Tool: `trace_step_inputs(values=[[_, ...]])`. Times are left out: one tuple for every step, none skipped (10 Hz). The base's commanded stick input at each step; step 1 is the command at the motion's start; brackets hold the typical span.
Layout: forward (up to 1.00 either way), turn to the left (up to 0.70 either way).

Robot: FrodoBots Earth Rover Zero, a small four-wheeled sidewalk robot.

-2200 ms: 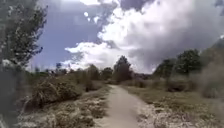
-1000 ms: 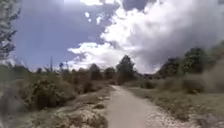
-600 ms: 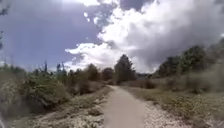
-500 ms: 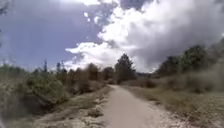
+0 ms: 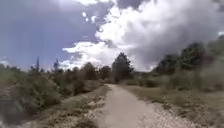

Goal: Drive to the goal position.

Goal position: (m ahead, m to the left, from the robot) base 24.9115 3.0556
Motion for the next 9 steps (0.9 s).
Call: trace_step_inputs(values=[[0.85, 0.0], [0.85, 0.0], [0.85, 0.0], [0.85, 0.0], [0.85, 0.0], [0.85, 0.0], [0.85, 0.0], [0.85, 0.0], [0.85, 0.0]])
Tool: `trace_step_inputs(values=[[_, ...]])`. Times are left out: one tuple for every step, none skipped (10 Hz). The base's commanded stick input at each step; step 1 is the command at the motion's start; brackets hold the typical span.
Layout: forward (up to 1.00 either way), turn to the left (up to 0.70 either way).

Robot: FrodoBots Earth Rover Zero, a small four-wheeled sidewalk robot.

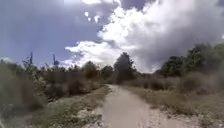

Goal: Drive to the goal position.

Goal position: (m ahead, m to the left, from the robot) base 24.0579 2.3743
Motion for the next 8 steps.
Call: trace_step_inputs(values=[[0.85, 0.0], [0.85, 0.0], [0.85, 0.0], [0.85, 0.0], [0.85, 0.0], [0.85, 0.0], [0.85, 0.0], [0.85, 0.0]])
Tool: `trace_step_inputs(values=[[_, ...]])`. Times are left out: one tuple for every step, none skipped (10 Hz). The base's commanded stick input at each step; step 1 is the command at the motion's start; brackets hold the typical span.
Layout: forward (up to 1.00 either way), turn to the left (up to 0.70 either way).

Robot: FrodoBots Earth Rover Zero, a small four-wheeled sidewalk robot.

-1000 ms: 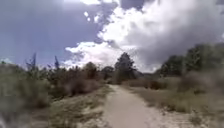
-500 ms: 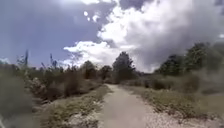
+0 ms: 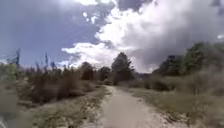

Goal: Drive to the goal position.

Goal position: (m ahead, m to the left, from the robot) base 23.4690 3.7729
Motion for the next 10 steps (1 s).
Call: trace_step_inputs(values=[[0.85, 0.0], [0.85, 0.0], [0.85, 0.0], [0.85, 0.0], [0.85, 0.0], [0.85, 0.0], [0.85, 0.0], [0.85, 0.0], [0.85, 0.0], [0.85, 0.0]])
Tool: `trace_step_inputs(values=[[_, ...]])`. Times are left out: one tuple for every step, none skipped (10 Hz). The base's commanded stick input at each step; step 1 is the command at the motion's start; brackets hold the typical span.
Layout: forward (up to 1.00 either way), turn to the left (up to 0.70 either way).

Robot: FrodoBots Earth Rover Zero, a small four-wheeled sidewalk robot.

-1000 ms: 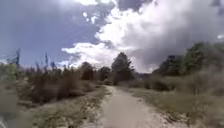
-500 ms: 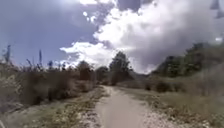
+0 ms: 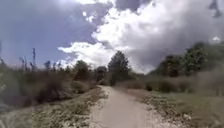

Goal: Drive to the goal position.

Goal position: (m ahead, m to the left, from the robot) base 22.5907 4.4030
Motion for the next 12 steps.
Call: trace_step_inputs(values=[[0.85, 0.0], [0.85, 0.0], [0.85, 0.0], [0.85, 0.0], [0.85, 0.0], [0.85, 0.0], [0.85, 0.0], [0.85, 0.0], [0.85, 0.0], [0.85, 0.0], [0.85, 0.0], [0.85, 0.0]])
